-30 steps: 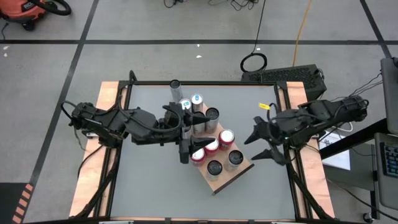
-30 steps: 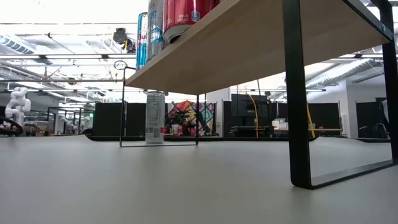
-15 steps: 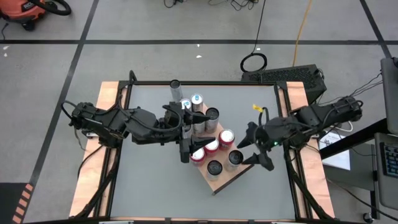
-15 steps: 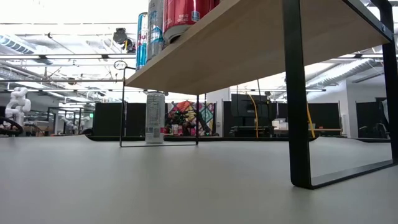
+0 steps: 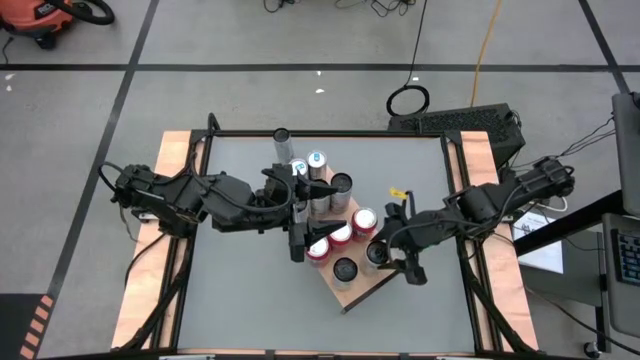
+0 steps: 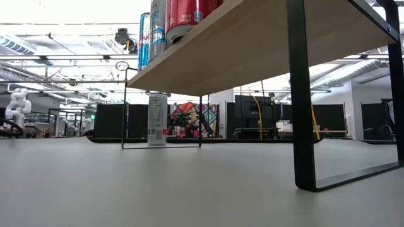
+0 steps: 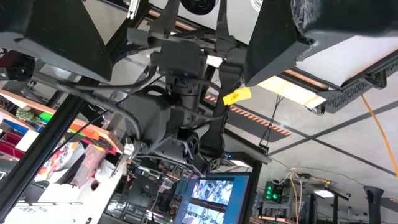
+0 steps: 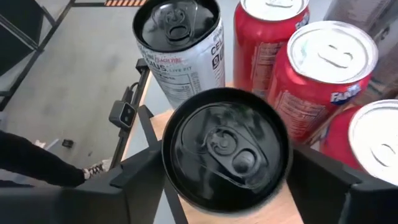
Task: Place canned beverage on shelf
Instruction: Put the bottom red soda can on the shelf aligned with the other red soda can
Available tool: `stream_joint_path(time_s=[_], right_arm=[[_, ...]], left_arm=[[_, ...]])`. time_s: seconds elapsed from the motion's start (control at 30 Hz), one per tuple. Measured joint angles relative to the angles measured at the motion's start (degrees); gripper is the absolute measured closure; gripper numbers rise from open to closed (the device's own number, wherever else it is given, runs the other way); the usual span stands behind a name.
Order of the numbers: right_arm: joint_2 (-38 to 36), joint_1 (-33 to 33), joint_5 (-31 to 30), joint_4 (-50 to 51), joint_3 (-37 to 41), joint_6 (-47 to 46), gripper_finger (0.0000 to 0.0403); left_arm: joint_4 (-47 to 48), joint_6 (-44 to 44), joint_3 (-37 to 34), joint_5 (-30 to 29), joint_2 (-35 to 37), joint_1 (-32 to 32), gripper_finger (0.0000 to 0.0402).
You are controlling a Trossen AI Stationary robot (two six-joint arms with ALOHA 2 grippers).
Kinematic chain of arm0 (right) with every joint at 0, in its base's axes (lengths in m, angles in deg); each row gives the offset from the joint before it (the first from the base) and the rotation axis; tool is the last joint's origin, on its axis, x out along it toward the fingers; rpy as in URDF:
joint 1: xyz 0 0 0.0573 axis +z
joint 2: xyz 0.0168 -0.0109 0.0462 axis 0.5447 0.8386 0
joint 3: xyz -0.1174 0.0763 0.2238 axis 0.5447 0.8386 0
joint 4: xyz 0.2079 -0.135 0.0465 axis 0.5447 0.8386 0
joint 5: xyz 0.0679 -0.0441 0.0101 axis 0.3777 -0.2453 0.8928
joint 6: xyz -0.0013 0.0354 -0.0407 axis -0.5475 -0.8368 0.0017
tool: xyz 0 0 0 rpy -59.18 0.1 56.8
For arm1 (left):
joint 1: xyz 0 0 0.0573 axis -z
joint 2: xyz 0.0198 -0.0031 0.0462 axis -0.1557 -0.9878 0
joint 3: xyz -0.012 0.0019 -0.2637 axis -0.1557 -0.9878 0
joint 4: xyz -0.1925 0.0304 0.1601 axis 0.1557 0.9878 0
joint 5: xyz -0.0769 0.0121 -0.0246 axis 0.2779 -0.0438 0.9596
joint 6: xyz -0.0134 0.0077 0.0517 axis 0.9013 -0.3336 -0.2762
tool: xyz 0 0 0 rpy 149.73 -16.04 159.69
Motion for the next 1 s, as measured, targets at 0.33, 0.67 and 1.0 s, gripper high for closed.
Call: stream_joint_path(time_s=[0.33, 0.67, 1.0], right_arm=[[0.7, 0.0, 4.8, -2.9, 0.1, 6.8, 0.0195], [0.2, -0.2, 6.4, -3.9, 0.1, 15.5, 0.0189], [0.2, -0.2, 7.8, -4.5, 0.1, 20.6, 0.0188]], left_arm=[[1.4, 0.0, 0.0, 0.0, 0.0, 0.0, 0.0034], [1.3, 0.5, 0.0, 0.0, 0.0, 0.0, 0.0034], [1.1, 0.6, 0.0, 0.0, 0.0, 0.0, 0.0034]])
